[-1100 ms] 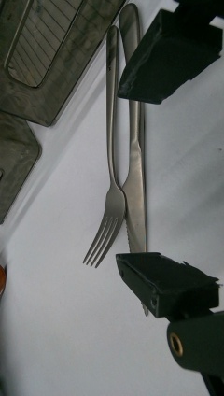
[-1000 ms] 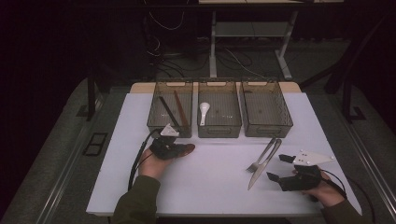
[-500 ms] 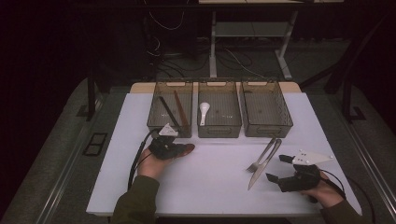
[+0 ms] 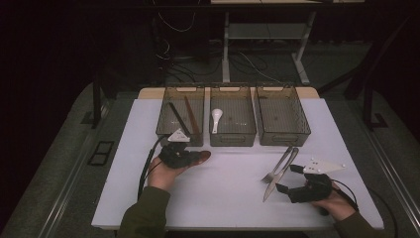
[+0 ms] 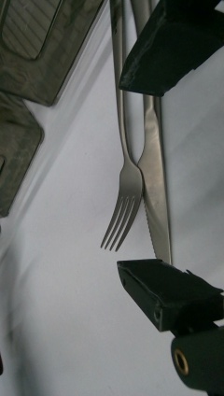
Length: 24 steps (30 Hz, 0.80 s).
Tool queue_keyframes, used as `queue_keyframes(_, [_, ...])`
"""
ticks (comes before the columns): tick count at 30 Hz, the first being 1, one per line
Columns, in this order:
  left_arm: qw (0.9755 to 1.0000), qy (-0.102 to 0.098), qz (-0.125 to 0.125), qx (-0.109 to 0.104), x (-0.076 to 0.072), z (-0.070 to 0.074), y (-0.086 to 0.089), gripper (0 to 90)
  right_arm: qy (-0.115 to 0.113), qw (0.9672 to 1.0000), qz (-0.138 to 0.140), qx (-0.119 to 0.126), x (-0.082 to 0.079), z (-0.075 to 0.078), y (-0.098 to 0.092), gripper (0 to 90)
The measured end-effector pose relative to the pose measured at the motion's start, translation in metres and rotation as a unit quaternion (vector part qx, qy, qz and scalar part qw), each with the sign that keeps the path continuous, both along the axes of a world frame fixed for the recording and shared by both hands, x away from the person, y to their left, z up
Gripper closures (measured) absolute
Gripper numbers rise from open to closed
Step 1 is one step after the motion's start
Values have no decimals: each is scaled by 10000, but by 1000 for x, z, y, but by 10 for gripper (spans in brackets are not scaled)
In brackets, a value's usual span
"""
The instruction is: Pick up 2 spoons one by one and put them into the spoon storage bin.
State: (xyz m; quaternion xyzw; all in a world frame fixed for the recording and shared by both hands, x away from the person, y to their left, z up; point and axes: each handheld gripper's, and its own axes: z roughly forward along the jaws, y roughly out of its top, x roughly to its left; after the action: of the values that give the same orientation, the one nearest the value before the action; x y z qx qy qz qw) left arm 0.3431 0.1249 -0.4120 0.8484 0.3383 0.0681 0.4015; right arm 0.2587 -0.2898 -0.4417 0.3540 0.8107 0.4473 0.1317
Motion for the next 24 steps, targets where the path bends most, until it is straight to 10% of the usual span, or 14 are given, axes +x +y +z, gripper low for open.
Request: queue_keyframes(24, [9987,-339,-259,-270,31,46,-44,836,-20,10000,8,-17,0,0,0,111])
